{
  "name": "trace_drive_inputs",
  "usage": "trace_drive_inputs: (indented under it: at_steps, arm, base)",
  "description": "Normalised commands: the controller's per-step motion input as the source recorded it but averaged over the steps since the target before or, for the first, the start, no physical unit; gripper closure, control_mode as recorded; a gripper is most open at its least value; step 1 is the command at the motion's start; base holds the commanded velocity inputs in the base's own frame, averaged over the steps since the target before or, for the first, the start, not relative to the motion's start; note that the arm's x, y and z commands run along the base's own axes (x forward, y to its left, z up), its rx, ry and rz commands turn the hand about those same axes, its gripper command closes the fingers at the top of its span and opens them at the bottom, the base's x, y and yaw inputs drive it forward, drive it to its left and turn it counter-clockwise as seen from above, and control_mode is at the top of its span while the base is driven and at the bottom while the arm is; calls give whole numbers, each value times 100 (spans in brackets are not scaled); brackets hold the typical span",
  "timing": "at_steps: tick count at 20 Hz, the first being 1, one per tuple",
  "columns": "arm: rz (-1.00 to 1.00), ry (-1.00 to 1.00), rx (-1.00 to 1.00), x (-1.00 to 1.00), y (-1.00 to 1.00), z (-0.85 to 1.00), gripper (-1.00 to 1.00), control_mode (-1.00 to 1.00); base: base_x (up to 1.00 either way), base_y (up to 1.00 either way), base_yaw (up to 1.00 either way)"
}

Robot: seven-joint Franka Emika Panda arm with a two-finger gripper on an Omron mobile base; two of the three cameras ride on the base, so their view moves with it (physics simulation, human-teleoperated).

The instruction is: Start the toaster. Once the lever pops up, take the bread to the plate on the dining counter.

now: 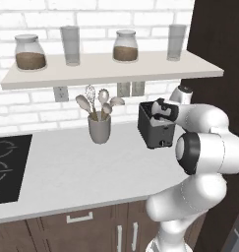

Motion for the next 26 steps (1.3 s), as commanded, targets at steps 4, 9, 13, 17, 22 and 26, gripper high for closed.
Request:
trace_drive_inputs:
  at_steps: [4, 9, 13, 17, 22, 26]
  arm:
    - [2, 0, 0, 14, 0, -21, 100, -100]
    - [1, 0, 0, 13, -1, -33, 100, -100]
    - [1, 0, 0, 10, 0, -39, 100, -100]
    - [0, 0, 0, 7, 0, -44, 100, -100]
    - [1, 0, 0, 6, -2, -41, 100, -100]
    - [0, 0, 0, 4, -1, -49, 100, -100]
  base:
    - [0, 0, 0]
    - [0, 0, 0]
    - [0, 0, 0]
    - [0, 0, 0]
    - [0, 0, 0]
    - [0, 0, 0]
